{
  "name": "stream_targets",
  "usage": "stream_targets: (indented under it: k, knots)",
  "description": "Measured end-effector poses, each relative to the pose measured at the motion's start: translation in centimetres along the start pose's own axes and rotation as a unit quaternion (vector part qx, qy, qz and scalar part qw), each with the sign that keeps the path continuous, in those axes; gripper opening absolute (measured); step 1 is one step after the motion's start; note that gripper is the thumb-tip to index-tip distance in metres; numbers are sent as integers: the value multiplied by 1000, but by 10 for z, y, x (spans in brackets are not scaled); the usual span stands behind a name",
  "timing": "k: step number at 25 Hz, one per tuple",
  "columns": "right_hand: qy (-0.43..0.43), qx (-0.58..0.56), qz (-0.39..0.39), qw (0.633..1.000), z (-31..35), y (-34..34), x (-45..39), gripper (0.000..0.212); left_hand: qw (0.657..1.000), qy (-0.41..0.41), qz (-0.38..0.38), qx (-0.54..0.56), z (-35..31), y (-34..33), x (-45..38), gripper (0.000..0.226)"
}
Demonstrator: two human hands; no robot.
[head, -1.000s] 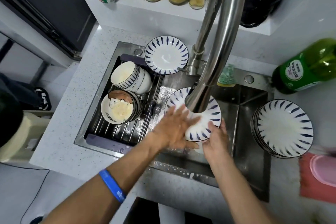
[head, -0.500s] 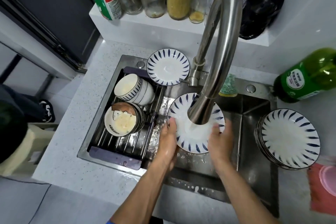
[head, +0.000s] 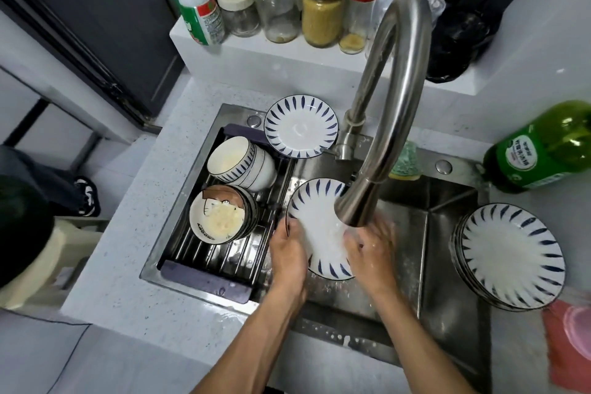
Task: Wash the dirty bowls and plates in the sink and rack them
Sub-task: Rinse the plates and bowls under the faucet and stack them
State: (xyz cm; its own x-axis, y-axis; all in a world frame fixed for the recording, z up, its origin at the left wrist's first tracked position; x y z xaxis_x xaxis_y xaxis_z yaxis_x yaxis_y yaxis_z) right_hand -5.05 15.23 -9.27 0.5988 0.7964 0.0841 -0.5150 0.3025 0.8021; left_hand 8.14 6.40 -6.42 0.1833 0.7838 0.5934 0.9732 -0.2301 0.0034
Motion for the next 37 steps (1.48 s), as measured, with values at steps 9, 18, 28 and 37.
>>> stream_targets:
  k: [9,18,28,37]
  knots:
    - [-397,-384,-156,819,-31,7,19,8,990,137,8,37,33,-22,20,38]
    - [-247,-246,-94,933,-15,44,6,25,926,-43,233,-293,-45,-78,7,27]
    - [-453,-646,-88,608,-32,-17,23,31,995,62,3,-74,8,-11,3,53]
    - [-480,-633,-5,608,-18,-47,18,41,978,13,96,-184,-4,-1,6,49]
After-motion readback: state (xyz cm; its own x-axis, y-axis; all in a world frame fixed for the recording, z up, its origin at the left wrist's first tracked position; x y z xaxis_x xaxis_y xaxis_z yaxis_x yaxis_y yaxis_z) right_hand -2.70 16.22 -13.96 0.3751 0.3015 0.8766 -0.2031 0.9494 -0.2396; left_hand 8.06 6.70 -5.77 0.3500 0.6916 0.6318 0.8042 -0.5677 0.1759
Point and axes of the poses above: each hand's wrist, its own x-axis away from the middle knuckle, its own y-axis out of the back of the hand, z = x × y, the point moved 6 cm from there along -x, towards the middle knuckle
